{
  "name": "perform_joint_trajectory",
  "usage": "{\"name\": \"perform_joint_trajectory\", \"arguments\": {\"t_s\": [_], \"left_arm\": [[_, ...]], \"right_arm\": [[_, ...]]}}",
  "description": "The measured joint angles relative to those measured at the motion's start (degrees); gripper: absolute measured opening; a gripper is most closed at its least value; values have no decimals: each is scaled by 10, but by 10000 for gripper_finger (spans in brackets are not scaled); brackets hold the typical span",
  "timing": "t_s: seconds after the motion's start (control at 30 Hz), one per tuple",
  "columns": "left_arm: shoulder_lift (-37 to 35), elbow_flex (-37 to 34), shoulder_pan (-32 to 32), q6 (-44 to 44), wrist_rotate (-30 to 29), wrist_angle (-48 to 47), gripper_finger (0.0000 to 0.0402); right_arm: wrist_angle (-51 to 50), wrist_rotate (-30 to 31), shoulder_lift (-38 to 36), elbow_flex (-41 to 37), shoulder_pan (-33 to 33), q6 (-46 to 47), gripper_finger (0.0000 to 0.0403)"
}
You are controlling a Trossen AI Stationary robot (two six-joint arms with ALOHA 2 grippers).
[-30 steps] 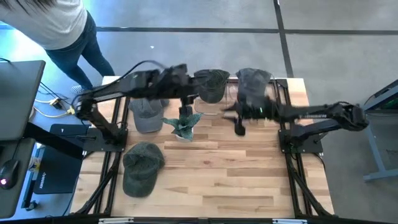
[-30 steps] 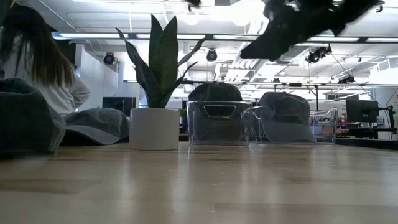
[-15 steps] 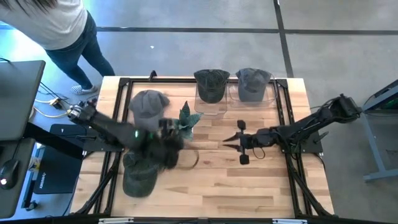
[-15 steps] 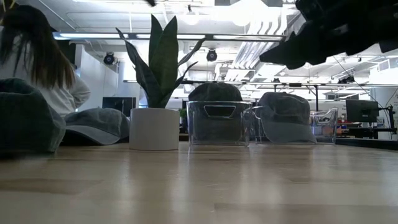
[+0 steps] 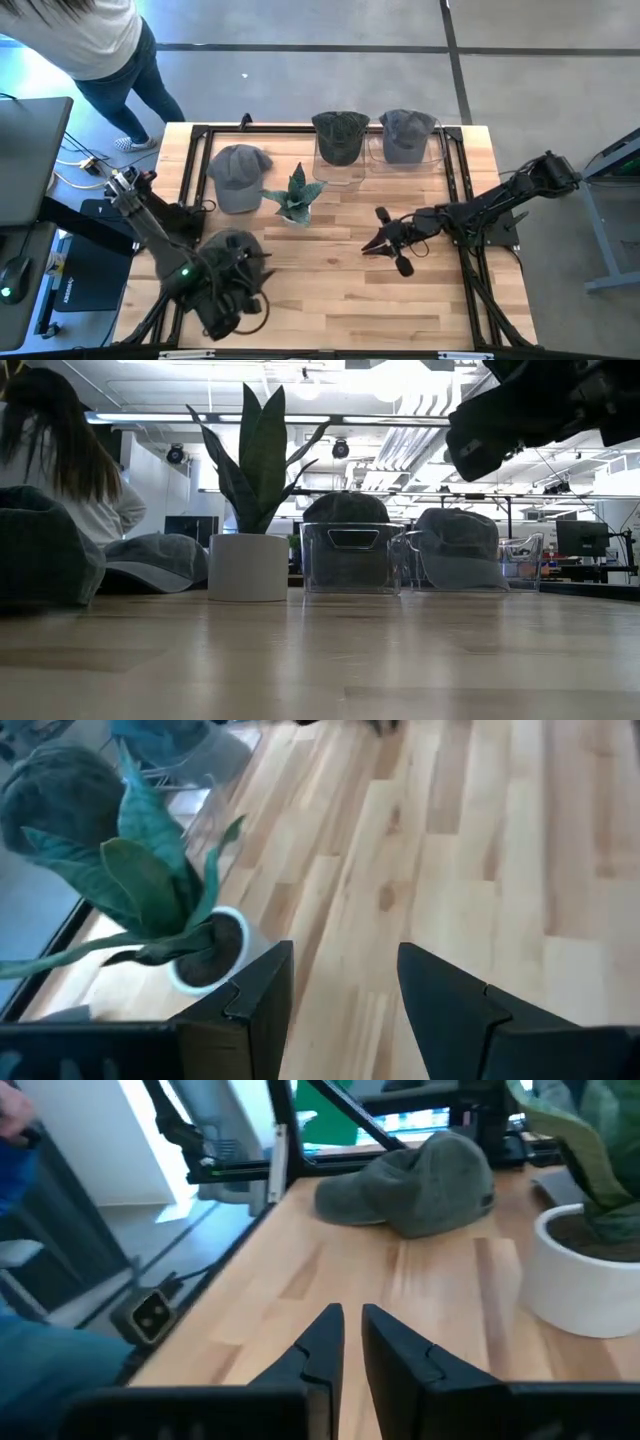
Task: Pick & Place hat
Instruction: Put the green cap into the left transparent bin
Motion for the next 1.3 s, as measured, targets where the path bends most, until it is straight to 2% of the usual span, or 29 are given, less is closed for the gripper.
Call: {"name": "perform_joint_trajectory", "arguments": {"t_s": [0.13, 0.23, 0.4, 0.5, 0.73, 0.9, 1.03, 1.13, 1.3], "left_arm": [[2, -16, -10, -14, 8, -2, 174], [-8, -48, -10, -60, 32, -21, 174], [-65, -136, -10, -146, 84, -26, 174], [-102, -196, -10, -186, 87, -22, 174], [-198, -296, -9, -293, 93, -30, 174], [-249, -308, -9, -388, 105, -38, 174], [-265, -306, -9, -403, 194, -28, 174], [-265, -291, -9, -398, 286, -27, 174], [-263, -282, -9, -379, 381, -28, 174]], "right_arm": [[-14, 50, 0, 0, 12, -28, 24], [-47, 90, 0, -1, 15, -38, 18], [-73, 126, 5, -2, 7, -57, 12], [-72, 126, 10, -2, -5, -93, 13], [-41, 212, 15, -2, -63, -194, 24], [20, 214, 14, 20, -77, -200, 32], [-31, 201, 14, 88, -57, -117, 30], [-141, 166, 17, 169, -35, -47, 24], [-287, 160, 34, 303, -10, 38, 9]]}}
